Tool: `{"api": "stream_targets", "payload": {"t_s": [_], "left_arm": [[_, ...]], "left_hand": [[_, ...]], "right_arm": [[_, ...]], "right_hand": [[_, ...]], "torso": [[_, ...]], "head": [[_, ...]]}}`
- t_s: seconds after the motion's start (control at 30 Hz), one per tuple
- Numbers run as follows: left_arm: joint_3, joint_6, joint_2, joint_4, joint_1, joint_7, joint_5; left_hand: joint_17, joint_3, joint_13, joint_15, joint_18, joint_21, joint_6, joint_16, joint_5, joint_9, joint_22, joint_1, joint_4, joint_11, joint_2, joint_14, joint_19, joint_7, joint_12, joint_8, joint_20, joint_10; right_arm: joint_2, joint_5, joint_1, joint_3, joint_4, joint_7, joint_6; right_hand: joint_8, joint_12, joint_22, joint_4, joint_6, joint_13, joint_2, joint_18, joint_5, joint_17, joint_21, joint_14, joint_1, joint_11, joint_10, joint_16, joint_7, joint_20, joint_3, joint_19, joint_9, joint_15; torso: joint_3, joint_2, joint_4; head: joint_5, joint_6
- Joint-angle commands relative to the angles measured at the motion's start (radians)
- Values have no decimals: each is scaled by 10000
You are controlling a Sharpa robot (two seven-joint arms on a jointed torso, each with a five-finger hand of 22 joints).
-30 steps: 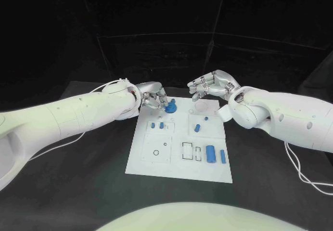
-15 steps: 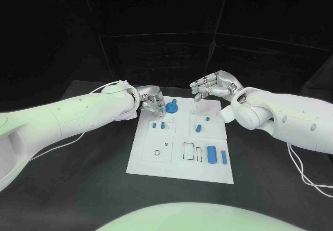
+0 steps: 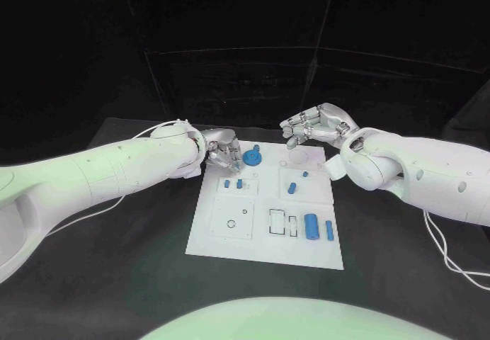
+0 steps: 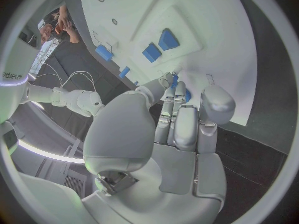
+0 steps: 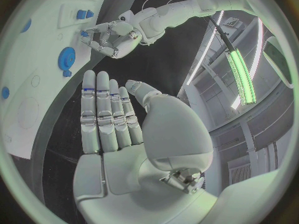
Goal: Assemble the parts on the task board
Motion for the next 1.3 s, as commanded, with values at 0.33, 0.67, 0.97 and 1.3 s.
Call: {"api": "stream_targets", "payload": {"t_s": [0.33, 0.67, 0.97, 1.3], "left_arm": [[1, 472, 13, 11, -9, -214, 46], [1, 453, 63, -14, -11, -218, 46], [1, 422, 109, 41, -29, -183, 47], [0, 510, 120, 39, -34, -294, 41]], "left_hand": [[-19, -17, 21, -16, -80, -61, 100, 5, 55, -22, -7, -16, -37, -31, 47, 166, -56, -3, -75, -65, 14, 121], [-50, -47, 21, -21, -77, -67, 105, -3, 54, -34, -5, -40, -40, -35, 30, 153, -67, -16, -112, -88, 12, 134], [-53, -67, 20, -22, -81, -47, 100, 0, 55, -46, 13, -54, -43, -38, 23, 147, -71, -22, -147, -112, 11, 135], [-73, -130, 50, -41, -81, -24, 151, 4, 53, -56, 38, -58, -64, -67, 11, 136, -78, -45, -147, -126, 2, 238]], "right_arm": [[4, -2, 17, 6, 21, 138, -44], [11, -2, 16, 6, 19, 154, -65], [19, -2, 16, 6, 21, 155, -61], [32, -1, 16, 6, 15, 170, -70]], "right_hand": [[-33, -42, -15, -10, -65, -15, 7, 95, 20, -13, -49, -34, 54, 20, -82, -66, -37, 22, 54, 22, -7, 50], [-33, -42, -15, -10, -65, -15, 7, 95, 20, -13, -49, -34, 54, 20, -82, -66, -37, 22, 54, 22, -7, 50], [-33, -42, -15, -10, -65, -15, 7, 95, 20, -13, -49, -34, 54, 20, -82, -66, -37, 22, 54, 22, -7, 50], [-33, -42, -15, -10, -65, -15, 7, 95, 20, -13, -49, -34, 54, 20, -82, -66, -37, 22, 54, 22, -7, 50]], "torso": [[-3, 4, 1], [0, 5, -9], [3, 5, 9], [-3, 1, 2]], "head": [[-13, -4], [-11, -9], [-35, -15], [-68, -44]]}}
